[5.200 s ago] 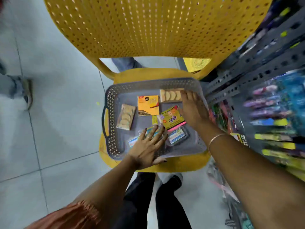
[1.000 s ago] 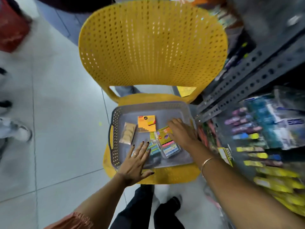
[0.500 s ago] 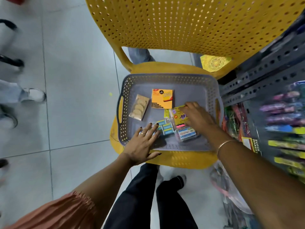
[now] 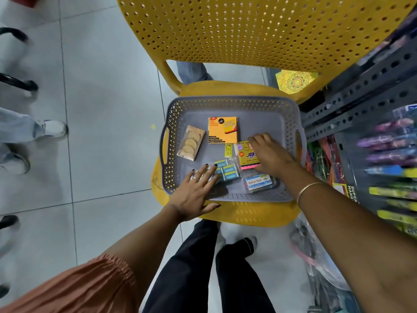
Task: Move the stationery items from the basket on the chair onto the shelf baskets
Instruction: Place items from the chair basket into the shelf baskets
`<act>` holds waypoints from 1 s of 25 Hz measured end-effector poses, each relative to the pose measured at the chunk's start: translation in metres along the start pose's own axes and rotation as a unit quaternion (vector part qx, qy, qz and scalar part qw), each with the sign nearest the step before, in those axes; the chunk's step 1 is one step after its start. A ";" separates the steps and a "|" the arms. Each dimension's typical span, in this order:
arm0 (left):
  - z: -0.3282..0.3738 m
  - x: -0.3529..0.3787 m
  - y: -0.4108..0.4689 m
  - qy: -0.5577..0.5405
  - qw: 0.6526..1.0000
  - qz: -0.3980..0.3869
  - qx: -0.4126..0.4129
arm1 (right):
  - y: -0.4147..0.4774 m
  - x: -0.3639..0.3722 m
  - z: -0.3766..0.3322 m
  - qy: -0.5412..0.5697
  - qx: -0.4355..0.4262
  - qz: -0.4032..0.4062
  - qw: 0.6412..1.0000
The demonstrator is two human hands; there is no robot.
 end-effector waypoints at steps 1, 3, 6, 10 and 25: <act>0.000 -0.002 0.000 0.000 1.000 0.003 -0.001 | -0.003 -0.004 0.002 0.007 0.008 0.000 1.000; 0.002 -0.013 0.000 0.003 1.000 0.029 0.000 | -0.012 -0.018 0.010 0.023 0.031 0.008 0.999; 0.013 -0.046 -0.001 0.008 0.998 0.070 -0.004 | -0.039 -0.064 0.024 0.029 0.066 0.056 0.996; 0.036 -0.119 0.002 0.031 0.989 0.144 0.005 | -0.086 -0.144 0.031 0.043 0.096 0.133 0.986; 0.294 -0.386 -0.018 0.126 0.888 0.329 0.296 | -0.473 -0.386 0.077 0.078 0.370 0.412 0.829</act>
Point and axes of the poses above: each hand's wrist, its own y-axis towards the middle knuckle, its own x-axis out of the palm, z = x × y, the point moved 10 cm from there along y, towards the middle knuckle
